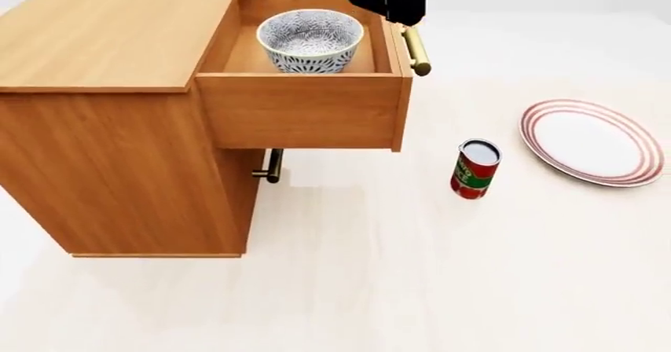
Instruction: Put the bowl in the top drawer of the cabinet.
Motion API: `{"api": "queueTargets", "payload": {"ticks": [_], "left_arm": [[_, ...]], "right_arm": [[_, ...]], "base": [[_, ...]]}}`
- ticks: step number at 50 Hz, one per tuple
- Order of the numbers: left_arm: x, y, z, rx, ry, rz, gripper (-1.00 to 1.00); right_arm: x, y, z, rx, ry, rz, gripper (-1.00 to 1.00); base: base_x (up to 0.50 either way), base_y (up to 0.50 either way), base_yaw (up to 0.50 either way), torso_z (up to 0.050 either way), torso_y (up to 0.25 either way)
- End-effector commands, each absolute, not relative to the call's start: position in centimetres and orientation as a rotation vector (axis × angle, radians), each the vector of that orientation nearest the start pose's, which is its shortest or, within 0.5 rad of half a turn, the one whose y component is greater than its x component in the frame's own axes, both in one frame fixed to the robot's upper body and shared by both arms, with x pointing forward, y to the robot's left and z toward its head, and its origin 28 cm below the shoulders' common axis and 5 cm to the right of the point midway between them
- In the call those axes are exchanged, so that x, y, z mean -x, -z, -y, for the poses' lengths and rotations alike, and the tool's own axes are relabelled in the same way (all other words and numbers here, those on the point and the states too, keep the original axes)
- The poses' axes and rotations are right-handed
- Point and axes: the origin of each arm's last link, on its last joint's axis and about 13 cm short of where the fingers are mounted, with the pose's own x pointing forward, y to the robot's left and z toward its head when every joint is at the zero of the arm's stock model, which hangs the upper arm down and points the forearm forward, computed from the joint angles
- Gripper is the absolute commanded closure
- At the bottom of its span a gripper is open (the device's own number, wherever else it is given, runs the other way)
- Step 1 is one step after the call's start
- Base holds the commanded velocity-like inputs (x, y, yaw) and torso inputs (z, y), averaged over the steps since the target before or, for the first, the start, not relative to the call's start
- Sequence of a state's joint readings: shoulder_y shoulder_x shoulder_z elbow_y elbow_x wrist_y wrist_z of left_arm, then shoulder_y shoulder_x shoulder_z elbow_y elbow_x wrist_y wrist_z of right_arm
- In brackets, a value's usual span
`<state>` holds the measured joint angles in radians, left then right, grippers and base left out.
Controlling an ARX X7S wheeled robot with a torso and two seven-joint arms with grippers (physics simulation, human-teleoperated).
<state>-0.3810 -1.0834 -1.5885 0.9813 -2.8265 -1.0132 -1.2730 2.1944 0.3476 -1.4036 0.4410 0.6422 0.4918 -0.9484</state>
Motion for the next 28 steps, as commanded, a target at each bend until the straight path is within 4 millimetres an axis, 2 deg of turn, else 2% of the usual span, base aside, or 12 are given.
{"api": "queueTargets", "payload": {"ticks": [1, 15, 28], "left_arm": [[-1.4, -29.7, -28.9, 0.036, 0.025, 0.559, -1.00], [-1.7, -29.6, -28.8, 0.039, 0.031, 0.559, -1.00], [-1.7, -29.6, -28.7, 0.040, 0.039, 0.560, -1.00]], "right_arm": [[-29.5, -48.6, 10.5, 1.149, -0.977, 0.174, -1.00], [-25.3, -46.6, 15.6, 0.993, -0.802, 0.293, -1.00], [-21.0, -43.2, 20.1, 0.849, -0.650, 0.302, -1.00]], "base": [[0.00, 0.00, 0.00, 0.000, 0.141], [0.00, 0.00, 0.00, 0.000, 0.141], [0.00, 0.00, 0.00, 0.000, 0.142]]}}
